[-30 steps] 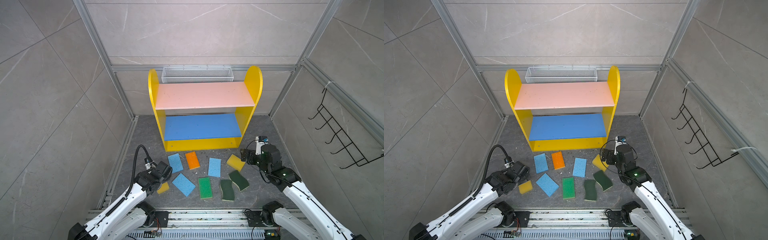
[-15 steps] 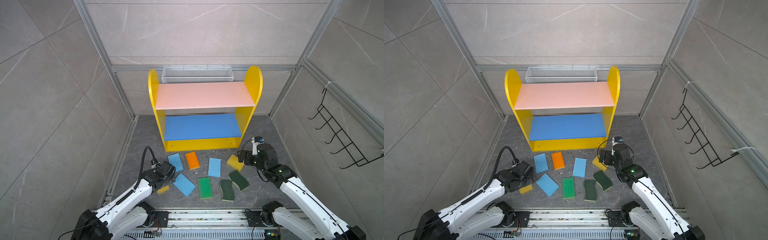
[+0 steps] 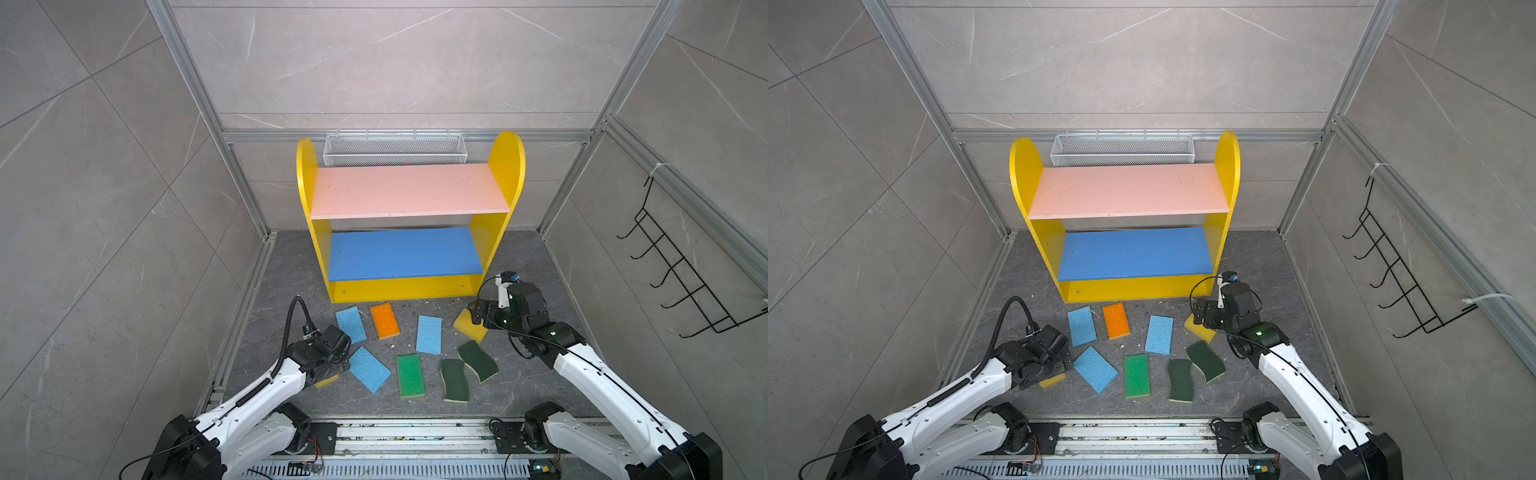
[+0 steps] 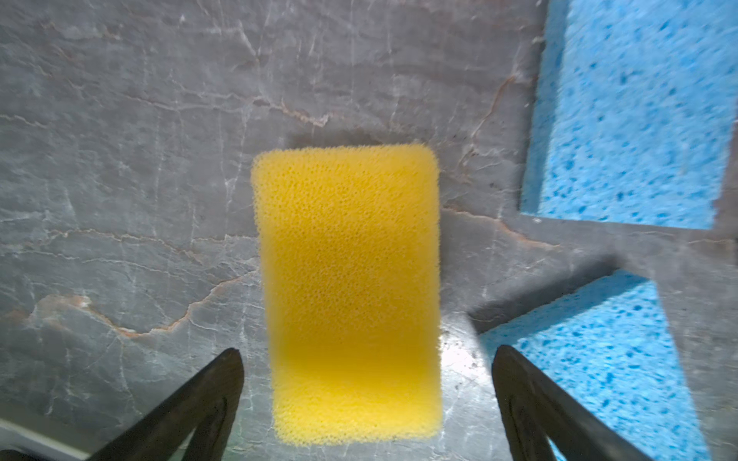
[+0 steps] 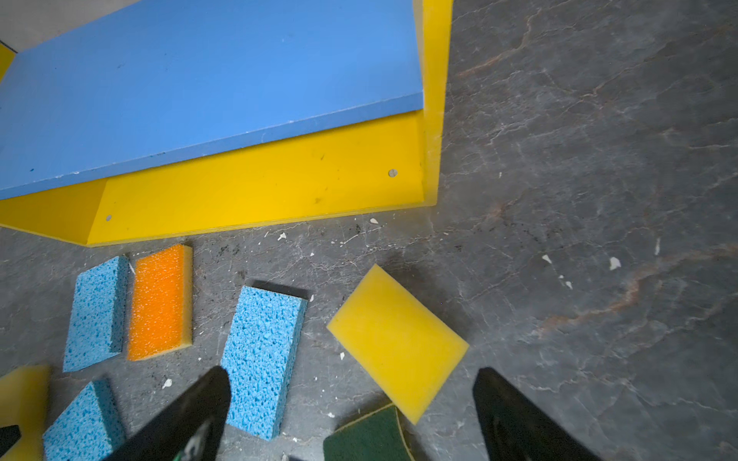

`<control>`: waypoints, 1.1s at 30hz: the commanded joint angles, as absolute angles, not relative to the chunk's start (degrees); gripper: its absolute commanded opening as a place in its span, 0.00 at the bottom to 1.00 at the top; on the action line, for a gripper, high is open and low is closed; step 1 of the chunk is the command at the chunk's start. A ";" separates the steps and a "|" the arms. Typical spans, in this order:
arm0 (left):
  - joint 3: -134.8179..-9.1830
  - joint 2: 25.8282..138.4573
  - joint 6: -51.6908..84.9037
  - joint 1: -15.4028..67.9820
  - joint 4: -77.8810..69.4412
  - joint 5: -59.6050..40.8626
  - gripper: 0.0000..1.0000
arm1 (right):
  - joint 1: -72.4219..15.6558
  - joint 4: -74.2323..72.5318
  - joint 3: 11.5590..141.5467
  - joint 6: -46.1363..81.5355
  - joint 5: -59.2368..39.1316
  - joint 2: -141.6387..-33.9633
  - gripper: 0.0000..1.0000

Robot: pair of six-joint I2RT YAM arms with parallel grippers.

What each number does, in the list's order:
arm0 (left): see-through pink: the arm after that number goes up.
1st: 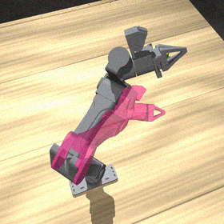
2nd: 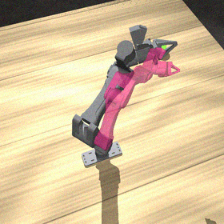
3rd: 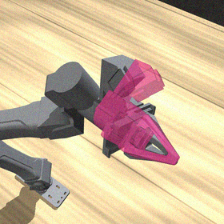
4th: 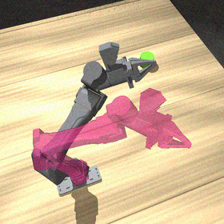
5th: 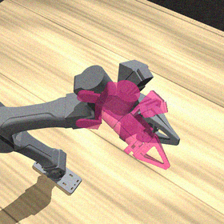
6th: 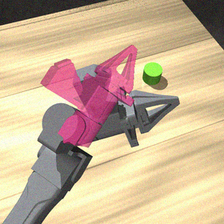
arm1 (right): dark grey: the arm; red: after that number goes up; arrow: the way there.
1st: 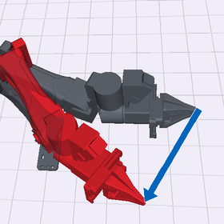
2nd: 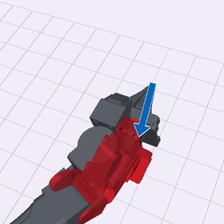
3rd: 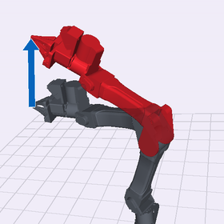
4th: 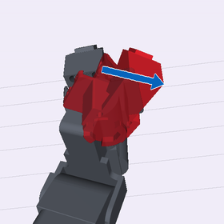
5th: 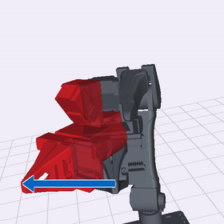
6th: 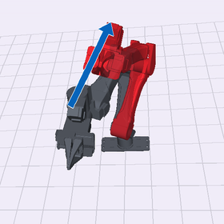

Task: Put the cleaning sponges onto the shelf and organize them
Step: 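Lower the left gripper over the yellow sponge while the right arm moves toward the shelf, then close the left gripper on the yellow sponge and lift it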

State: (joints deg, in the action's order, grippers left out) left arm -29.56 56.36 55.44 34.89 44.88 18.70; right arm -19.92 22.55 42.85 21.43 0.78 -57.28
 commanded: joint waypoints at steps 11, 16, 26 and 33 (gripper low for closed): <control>-26.29 57.86 56.85 35.04 40.13 16.90 1.00 | -20.35 23.39 44.38 21.09 0.00 -58.07 0.97; -25.78 58.88 57.38 34.97 39.11 16.87 0.99 | -20.32 23.38 44.80 21.18 -0.43 -58.69 0.97; -24.24 60.81 60.45 34.99 37.08 16.55 0.86 | -20.32 24.34 46.12 20.25 -0.66 -59.57 0.95; -22.58 56.29 61.06 34.96 36.69 15.65 0.69 | -20.33 25.47 47.38 18.98 -0.53 -60.55 0.91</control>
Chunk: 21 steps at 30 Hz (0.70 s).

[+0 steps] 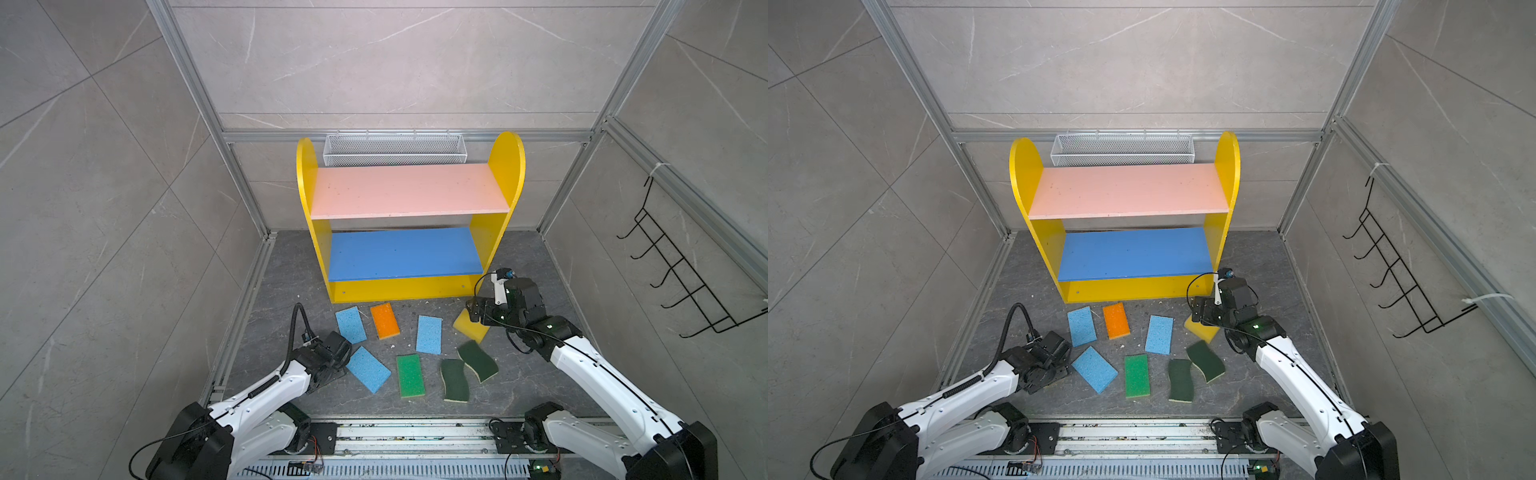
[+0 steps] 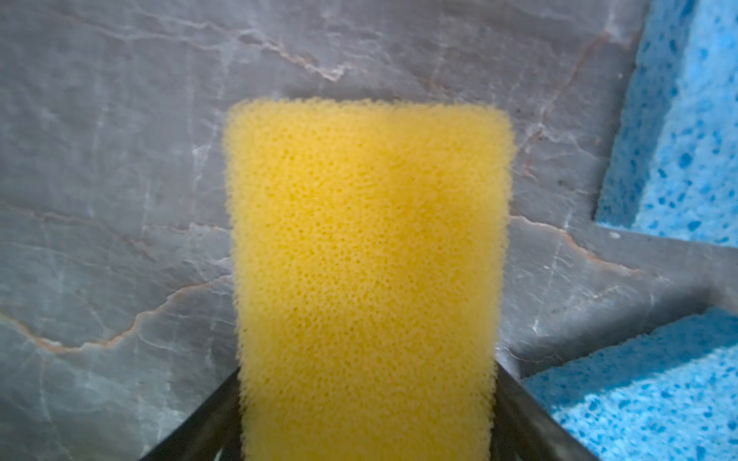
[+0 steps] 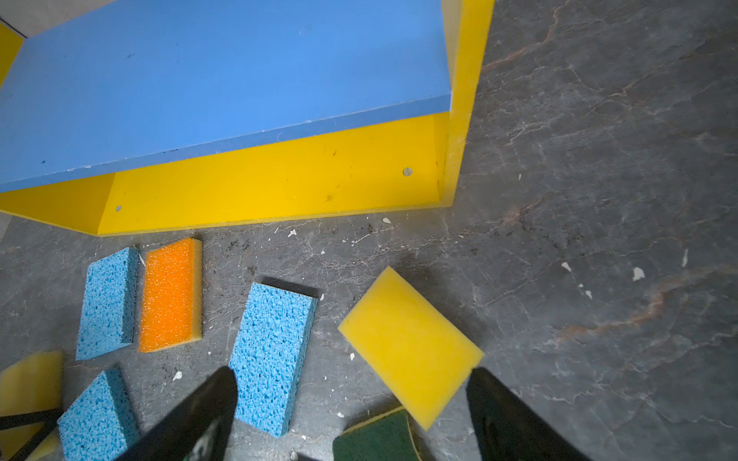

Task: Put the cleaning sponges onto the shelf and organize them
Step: 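Close the left gripper on the yellow sponge and lift it, then carry the yellow sponge with the left gripper up to the pink shelf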

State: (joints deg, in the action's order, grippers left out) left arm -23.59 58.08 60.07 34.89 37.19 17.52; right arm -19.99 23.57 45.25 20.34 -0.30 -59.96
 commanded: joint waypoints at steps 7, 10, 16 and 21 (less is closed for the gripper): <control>-29.08 52.05 58.36 35.01 47.92 18.08 0.66 | -20.31 26.08 48.41 18.46 -1.41 -61.02 0.92; -34.77 52.87 56.41 34.99 53.70 18.99 0.64 | -20.35 26.02 48.70 18.54 -1.62 -60.82 0.92; -47.82 53.52 50.31 35.27 60.47 19.25 0.63 | -20.35 26.44 49.83 17.97 -2.55 -59.93 0.90; -59.76 53.16 45.65 35.46 65.62 20.06 0.59 | -20.31 27.48 50.40 17.93 -2.12 -58.56 0.90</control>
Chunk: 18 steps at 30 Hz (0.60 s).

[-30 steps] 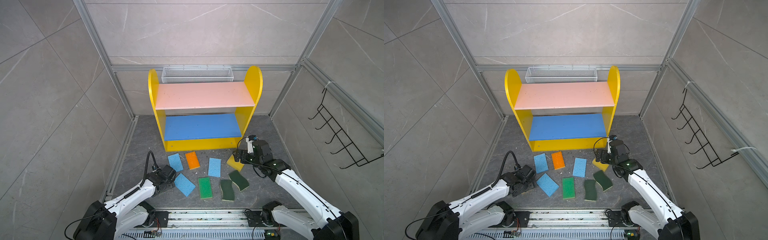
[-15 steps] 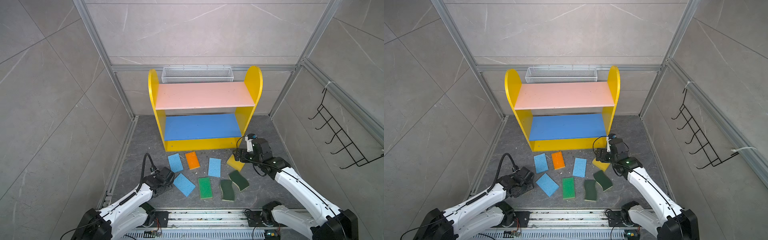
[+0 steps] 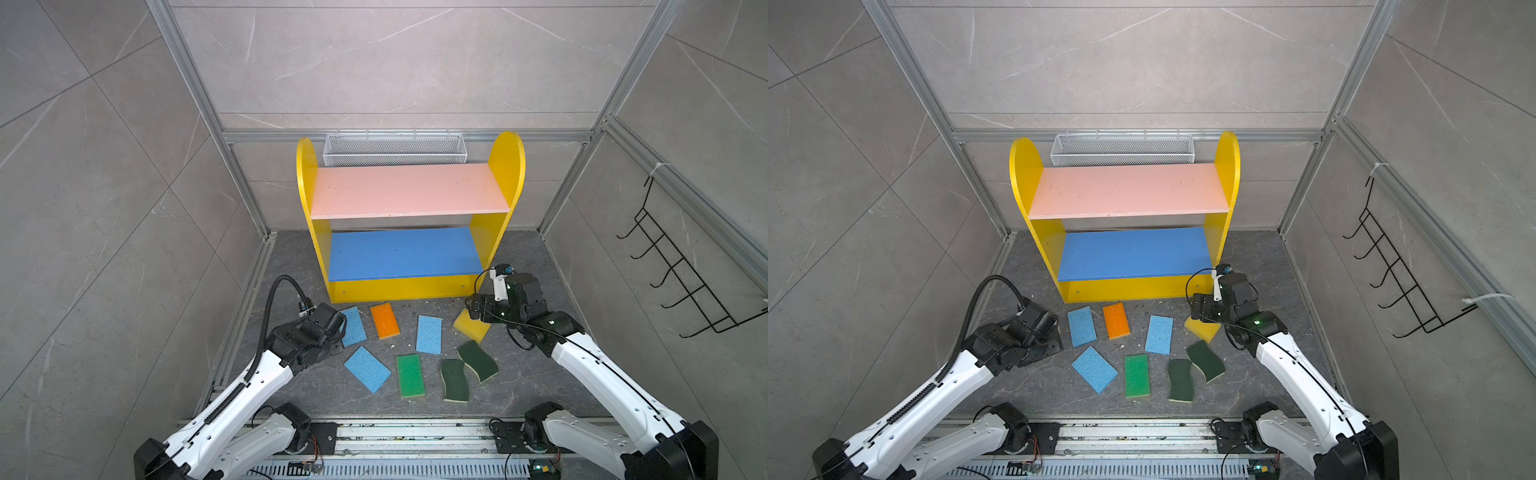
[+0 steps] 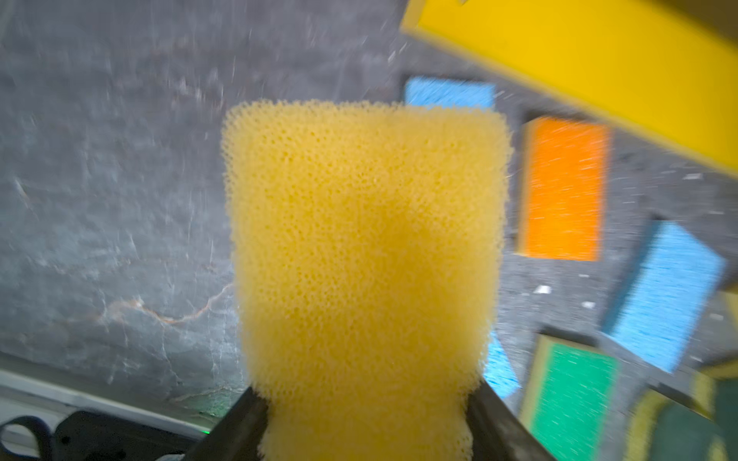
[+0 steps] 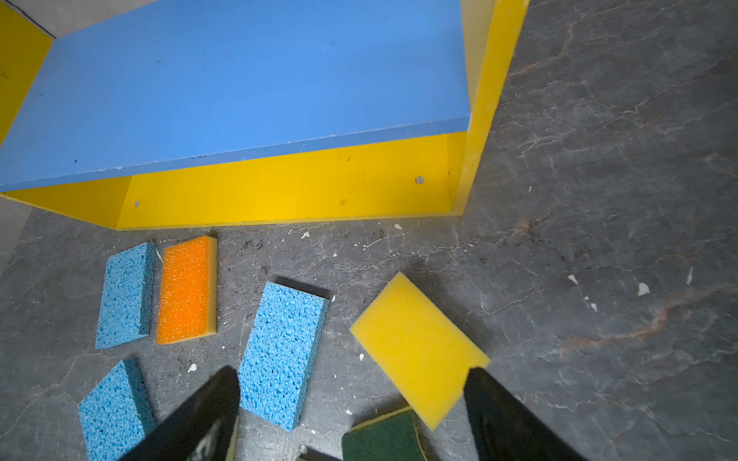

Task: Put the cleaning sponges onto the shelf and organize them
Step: 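Carry the yellow sponge with the left gripper up to the pink shelf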

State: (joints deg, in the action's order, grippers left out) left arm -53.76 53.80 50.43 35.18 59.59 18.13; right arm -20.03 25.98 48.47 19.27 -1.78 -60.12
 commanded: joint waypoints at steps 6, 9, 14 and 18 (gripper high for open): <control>-76.18 57.06 39.13 35.75 71.23 19.56 0.56 | -20.35 28.78 51.75 17.93 -2.11 -57.74 0.90; -85.22 60.17 35.91 35.92 73.65 19.15 0.56 | -20.32 29.34 52.62 17.76 -2.35 -57.74 0.90; -100.95 65.86 29.81 36.12 76.57 18.71 0.55 | -20.33 30.04 53.83 17.84 -2.79 -57.92 0.90; -113.07 71.97 25.37 36.17 78.51 17.13 0.54 | -20.31 30.45 54.55 17.93 -3.05 -58.18 0.90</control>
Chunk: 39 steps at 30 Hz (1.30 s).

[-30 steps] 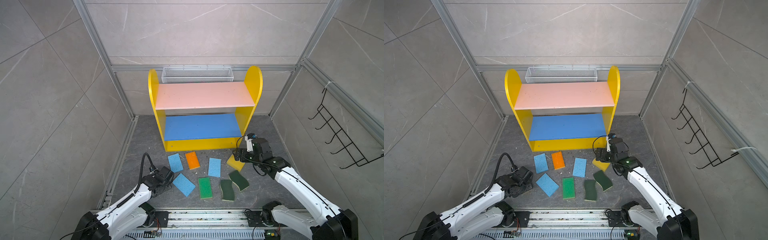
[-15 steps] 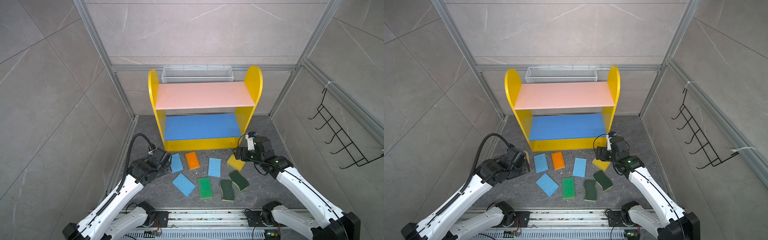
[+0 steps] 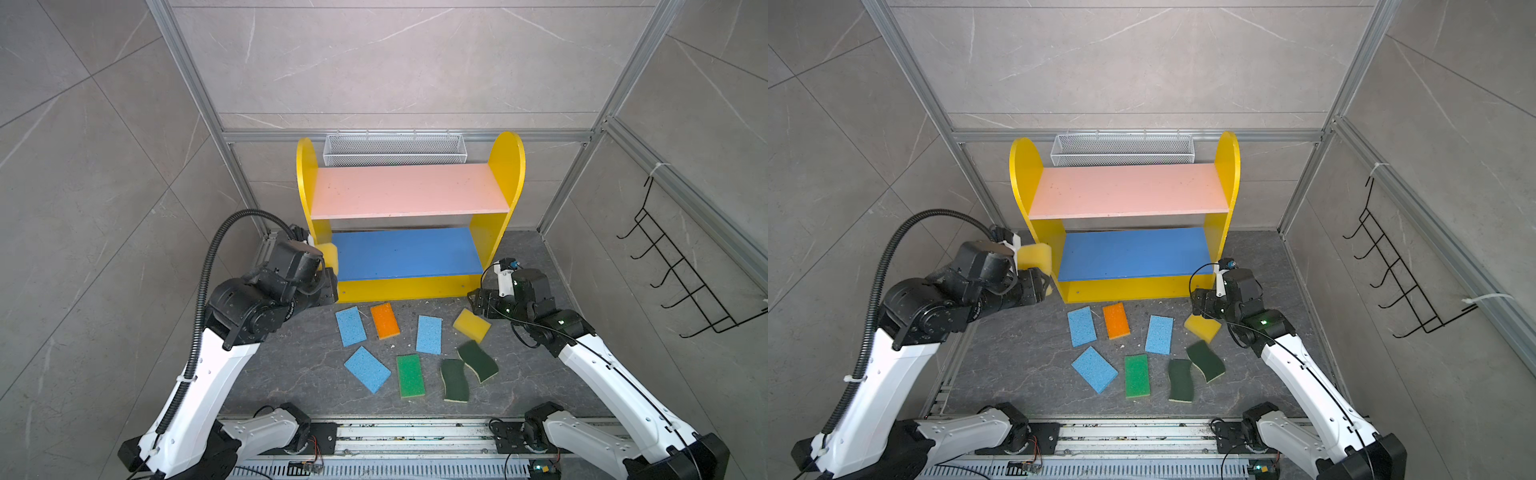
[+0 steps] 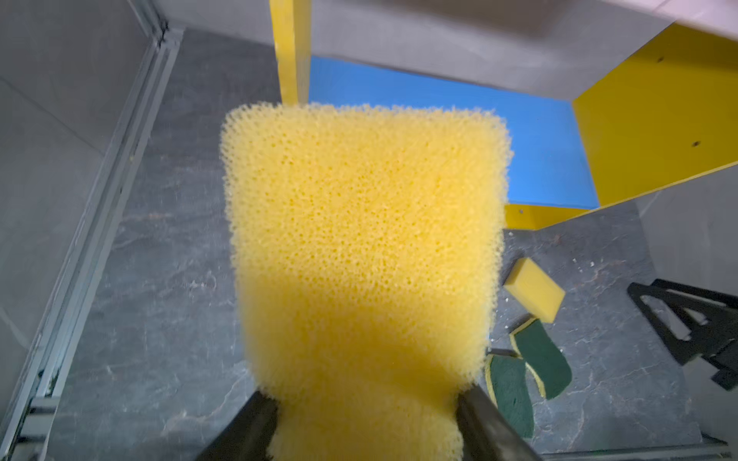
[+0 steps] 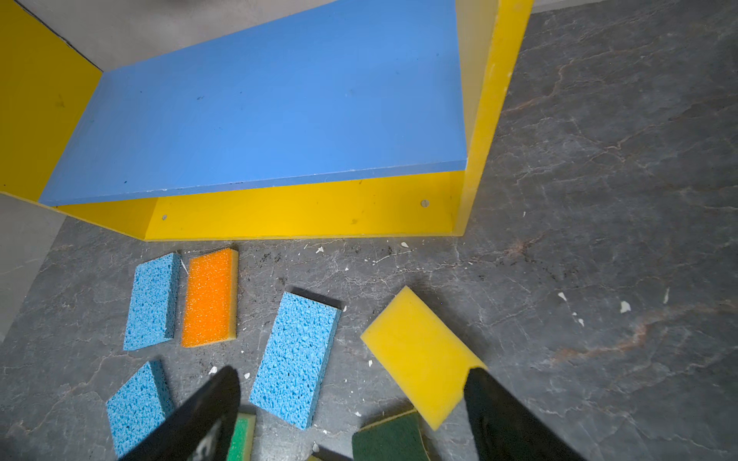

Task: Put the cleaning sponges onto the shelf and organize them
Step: 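Carry the yellow sponge with the left gripper up to the pink shelf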

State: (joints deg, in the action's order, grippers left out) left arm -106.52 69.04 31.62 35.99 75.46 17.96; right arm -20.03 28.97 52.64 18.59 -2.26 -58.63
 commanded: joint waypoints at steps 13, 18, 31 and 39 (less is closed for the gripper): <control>-136.81 87.85 13.10 36.56 70.84 18.08 0.53 | -20.34 31.45 55.82 17.84 -3.65 -59.36 0.89; -133.43 88.02 11.18 36.54 61.38 23.58 0.53 | -20.31 31.55 55.72 17.62 -3.77 -59.90 0.89; -131.40 93.35 5.51 36.46 46.89 32.90 0.56 | -20.33 31.69 55.46 17.58 -4.61 -60.64 0.90; -132.36 97.38 3.56 35.93 45.77 38.28 0.58 | -20.30 32.08 56.68 17.49 -4.92 -61.74 0.90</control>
